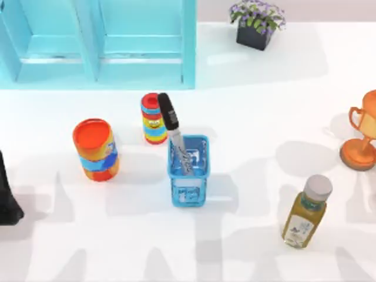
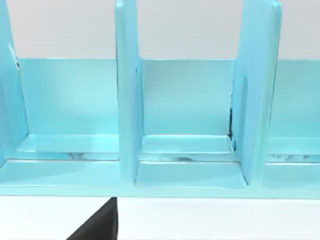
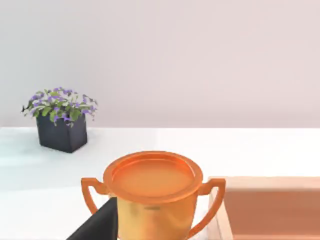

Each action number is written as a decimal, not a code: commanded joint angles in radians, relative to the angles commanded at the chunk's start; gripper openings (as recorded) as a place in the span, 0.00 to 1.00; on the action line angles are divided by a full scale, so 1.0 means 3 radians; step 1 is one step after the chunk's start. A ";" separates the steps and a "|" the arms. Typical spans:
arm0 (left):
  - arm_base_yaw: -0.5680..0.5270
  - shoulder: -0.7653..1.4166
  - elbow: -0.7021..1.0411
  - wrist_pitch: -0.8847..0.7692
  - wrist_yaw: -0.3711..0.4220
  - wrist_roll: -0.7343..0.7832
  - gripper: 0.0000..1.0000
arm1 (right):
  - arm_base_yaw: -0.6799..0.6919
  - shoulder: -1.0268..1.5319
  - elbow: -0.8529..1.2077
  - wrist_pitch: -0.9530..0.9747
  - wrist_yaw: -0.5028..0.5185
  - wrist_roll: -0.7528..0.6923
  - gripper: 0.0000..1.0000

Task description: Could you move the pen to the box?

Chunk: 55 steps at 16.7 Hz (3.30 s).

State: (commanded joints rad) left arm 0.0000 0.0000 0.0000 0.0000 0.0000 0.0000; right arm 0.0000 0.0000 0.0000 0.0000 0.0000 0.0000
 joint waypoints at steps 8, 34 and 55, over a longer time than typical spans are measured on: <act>0.0000 0.0000 0.0000 0.0000 0.0000 0.0000 1.00 | 0.0397 0.0751 0.0390 0.0113 -0.0147 0.0022 1.00; 0.0000 0.0000 0.0000 0.0000 0.0000 0.0000 1.00 | 0.2206 0.5237 0.2462 0.0844 -0.0751 0.0288 1.00; 0.0000 0.0000 0.0000 0.0000 0.0000 0.0000 1.00 | 0.2403 0.6590 0.3279 0.1394 -0.0573 0.0403 0.47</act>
State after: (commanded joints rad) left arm 0.0000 0.0000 0.0000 0.0000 0.0000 0.0000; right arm 0.7210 1.9771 0.9837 0.4181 -0.1720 0.1210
